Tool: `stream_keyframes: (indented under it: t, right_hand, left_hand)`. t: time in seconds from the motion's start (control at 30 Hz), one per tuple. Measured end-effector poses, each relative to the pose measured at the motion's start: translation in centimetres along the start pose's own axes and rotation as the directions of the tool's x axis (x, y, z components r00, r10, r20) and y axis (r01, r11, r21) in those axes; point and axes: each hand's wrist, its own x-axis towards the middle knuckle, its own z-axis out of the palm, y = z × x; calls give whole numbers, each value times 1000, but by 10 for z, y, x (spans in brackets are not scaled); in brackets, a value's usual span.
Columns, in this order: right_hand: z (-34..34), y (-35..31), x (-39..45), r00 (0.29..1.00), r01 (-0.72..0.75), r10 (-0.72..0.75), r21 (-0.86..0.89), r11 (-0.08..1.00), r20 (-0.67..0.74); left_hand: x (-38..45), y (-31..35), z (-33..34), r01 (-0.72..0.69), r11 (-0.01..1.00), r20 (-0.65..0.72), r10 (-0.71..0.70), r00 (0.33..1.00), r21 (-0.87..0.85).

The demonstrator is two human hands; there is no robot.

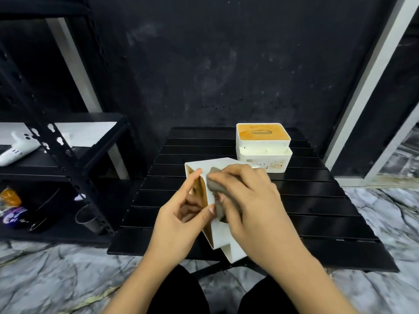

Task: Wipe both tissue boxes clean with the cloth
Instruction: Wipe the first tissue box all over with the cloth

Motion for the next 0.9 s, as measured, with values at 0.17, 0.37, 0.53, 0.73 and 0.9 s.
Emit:
stream_keyframes:
  t: [0.17, 0.37, 0.53, 0.73, 0.9]
  right_hand:
    - [-18, 36, 1, 990, -135, 136, 29, 990, -38]
    - [-24, 57, -10, 953, -304, 295, 233, 924, 74]
    - [-6, 58, -30, 943, -329, 326, 302, 895, 63]
    - [-5, 51, -31, 958, -286, 286, 207, 936, 30]
    - [-1, 21, -35, 990, -134, 126, 152, 979, 65]
  left_hand:
    - [0, -6, -5, 6, 1000, 23, -6, 1000, 19]
    - [2, -6, -1, 53, 997, 17, -52, 999, -52]
    - [3, -1, 0, 106, 993, -44, -108, 993, -54]
    - [6, -4, 0, 123, 992, -59, -125, 990, -40]
    - [-1, -2, 8, 84, 994, -31, -87, 996, -66]
